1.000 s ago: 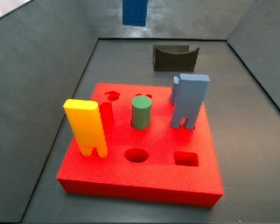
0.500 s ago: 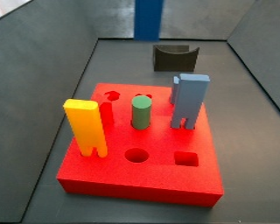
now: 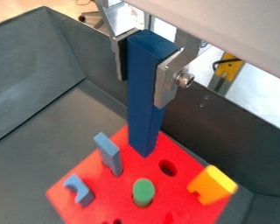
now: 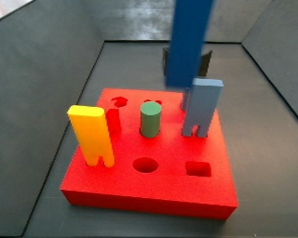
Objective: Pick up the rectangle object. Move up. Place the rectangle object on the fixture. Regrasp the rectangle object. Move to above the board. Insert the rectangle object.
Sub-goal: Insert the rectangle object.
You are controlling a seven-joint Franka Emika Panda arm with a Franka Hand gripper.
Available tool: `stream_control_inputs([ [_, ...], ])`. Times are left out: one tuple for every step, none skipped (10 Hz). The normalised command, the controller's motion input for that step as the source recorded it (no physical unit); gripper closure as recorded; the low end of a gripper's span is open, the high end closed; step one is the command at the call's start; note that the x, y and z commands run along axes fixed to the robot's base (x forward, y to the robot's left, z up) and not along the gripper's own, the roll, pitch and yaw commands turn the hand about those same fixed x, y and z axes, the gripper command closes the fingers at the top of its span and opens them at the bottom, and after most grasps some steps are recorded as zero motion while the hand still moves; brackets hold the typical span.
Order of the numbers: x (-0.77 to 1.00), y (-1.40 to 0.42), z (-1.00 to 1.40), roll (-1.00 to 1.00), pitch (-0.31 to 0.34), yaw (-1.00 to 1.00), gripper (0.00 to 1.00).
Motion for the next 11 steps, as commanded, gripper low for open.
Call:
stream_control_inputs([
  [0.84,-0.36,-0.64,0.0,-0.023,-0.15,1.0],
  [0.86,-0.36,-0.67,0.0,-0.04,-0.13,1.0],
  [0.88,-0.34,-0.66,0.0,-0.034,-0.12,1.0],
  [0.89,-0.32,-0.69,0.02,-0.033,-0.06,1.0],
  [0.76,-0.3,-0.64,0.08,-0.001,0.0,1.0],
  [0.39,-0.2,-0.5,0.17,0.003,0.12,1.0],
  [0.23,-0.1,-0.36,0.0,-0.001,0.17,1.0],
  [0.15,-0.09,-0.27,-0.01,-0.046,0.12,1.0],
  [0.0,-0.04,-0.09,0.0,-0.029,0.0,1.0],
  [0.0,0.0,-0.05,0.0,-0.05,0.0,1.0],
  [-0.11,0.05,-0.16,0.0,-0.041,0.04,1.0],
])
